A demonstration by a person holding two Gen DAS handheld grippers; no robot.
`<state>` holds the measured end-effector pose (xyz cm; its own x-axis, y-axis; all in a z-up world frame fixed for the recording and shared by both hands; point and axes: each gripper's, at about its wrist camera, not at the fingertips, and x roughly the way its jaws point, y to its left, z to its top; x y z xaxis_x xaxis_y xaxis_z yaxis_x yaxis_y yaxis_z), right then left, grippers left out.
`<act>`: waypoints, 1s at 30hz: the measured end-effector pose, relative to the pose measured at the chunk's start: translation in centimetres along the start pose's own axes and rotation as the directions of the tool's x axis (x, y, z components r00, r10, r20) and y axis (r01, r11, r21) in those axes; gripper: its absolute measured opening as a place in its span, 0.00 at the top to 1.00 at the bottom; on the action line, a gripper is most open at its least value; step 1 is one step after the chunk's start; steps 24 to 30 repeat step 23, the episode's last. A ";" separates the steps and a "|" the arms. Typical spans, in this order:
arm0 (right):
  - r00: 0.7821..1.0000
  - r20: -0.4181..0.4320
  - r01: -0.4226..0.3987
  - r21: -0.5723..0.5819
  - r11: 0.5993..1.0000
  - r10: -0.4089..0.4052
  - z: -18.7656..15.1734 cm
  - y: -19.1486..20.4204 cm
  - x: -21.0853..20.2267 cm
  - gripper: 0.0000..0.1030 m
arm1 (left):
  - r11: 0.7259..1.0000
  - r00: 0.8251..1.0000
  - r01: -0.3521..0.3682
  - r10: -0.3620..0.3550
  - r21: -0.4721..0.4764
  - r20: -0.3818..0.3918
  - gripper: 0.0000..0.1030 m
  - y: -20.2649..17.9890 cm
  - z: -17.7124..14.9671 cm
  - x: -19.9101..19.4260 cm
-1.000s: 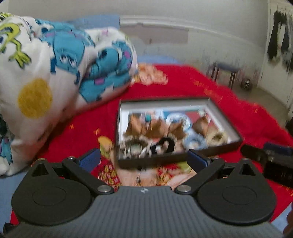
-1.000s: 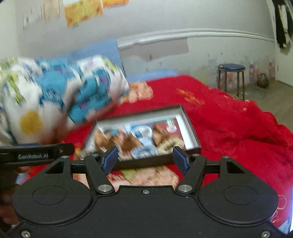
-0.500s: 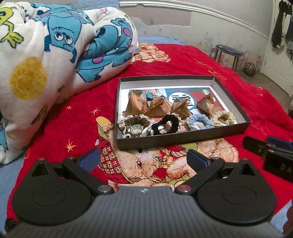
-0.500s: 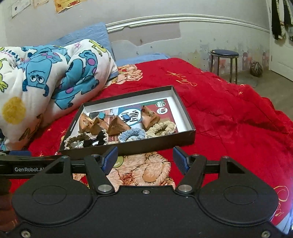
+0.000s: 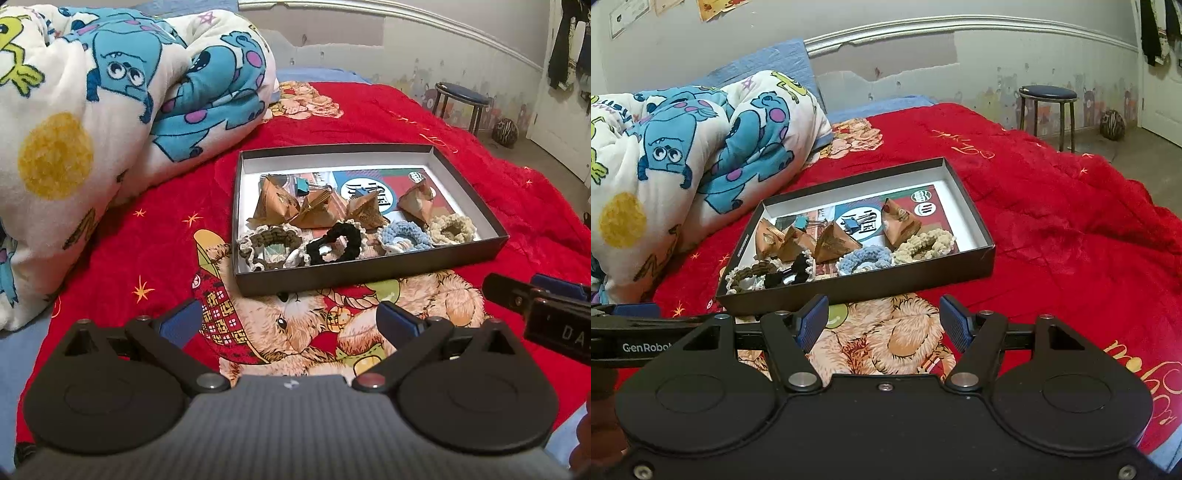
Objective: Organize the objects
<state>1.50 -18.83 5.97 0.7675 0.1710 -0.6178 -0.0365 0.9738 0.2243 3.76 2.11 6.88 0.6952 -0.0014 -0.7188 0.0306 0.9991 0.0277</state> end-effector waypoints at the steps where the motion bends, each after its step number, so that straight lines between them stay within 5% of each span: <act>1: 1.000 -0.001 -0.001 0.002 1.000 0.001 0.0 -0.1 0.0 0.36 | 1.000 1.000 0.001 -0.001 0.000 0.000 0.00 0.0 0.0 0.0; 30: 1.000 -0.008 -0.009 0.007 1.000 0.009 -0.3 0.0 0.4 0.36 | 1.000 1.000 0.020 -0.020 0.023 -0.002 0.00 -0.4 -0.1 0.1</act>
